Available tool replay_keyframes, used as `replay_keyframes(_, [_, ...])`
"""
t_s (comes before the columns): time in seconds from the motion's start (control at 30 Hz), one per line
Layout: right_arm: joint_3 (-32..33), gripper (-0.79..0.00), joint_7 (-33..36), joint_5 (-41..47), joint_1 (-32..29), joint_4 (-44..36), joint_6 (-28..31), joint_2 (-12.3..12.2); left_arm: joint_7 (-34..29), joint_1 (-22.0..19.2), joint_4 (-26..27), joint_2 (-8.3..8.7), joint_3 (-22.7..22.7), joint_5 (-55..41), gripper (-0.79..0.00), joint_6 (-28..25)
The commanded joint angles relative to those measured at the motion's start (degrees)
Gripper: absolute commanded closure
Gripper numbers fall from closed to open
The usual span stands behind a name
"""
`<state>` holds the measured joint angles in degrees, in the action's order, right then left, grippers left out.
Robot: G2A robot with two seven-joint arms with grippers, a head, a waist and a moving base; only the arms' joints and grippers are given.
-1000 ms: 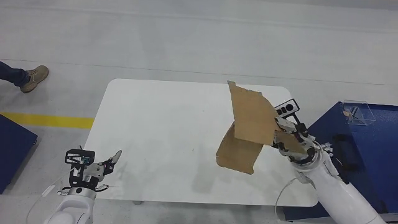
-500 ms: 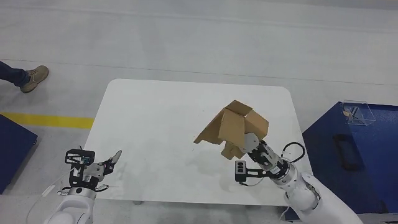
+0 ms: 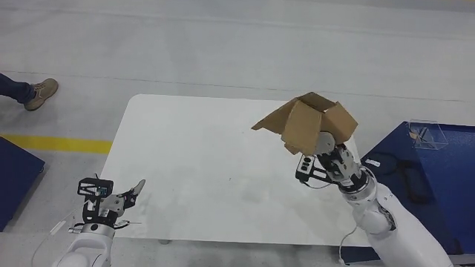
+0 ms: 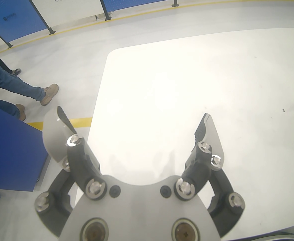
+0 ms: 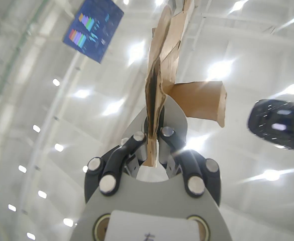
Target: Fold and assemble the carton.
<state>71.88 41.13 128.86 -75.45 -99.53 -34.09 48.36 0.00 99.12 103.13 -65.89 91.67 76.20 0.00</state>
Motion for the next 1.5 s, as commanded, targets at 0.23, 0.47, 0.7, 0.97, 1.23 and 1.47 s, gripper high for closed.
replay_keyframes(0.23, [4.28,0.0,28.1,-56.39,2.84,4.87,33.91,0.18,0.0,0.0,0.0,0.0,0.0,0.0,-0.785,0.0])
replay_keyframes(0.47, [2.84,0.0,33.26,-76.64,4.09,9.78,54.18,0.81,0.0,0.0,0.0,0.0,0.0,0.0,-0.785,0.0])
replay_keyframes(0.7, [-1.26,0.0,29.81,-83.56,5.35,16.69,60.18,2.04,0.0,0.0,0.0,0.0,0.0,0.0,-0.785,0.0])
replay_keyframes(0.97, [-1.26,0.0,29.81,-83.56,5.35,16.69,60.18,2.04,0.0,0.0,0.0,0.0,0.0,0.0,-0.785,0.0])
replay_keyframes(1.23, [-1.92,0.0,22.77,-95.18,5.02,13.41,59.73,2.17,-11.2,-1.28,9.7,-1.38,-2.49,-34.45,-0.785,-3.29])
replay_keyframes(1.47, [-5.84,0.0,23.45,-95.61,6.73,12.5,61.1,3.33,-27.55,-7.25,13.55,-2.83,-7.67,-73.66,-0.785,5.0])
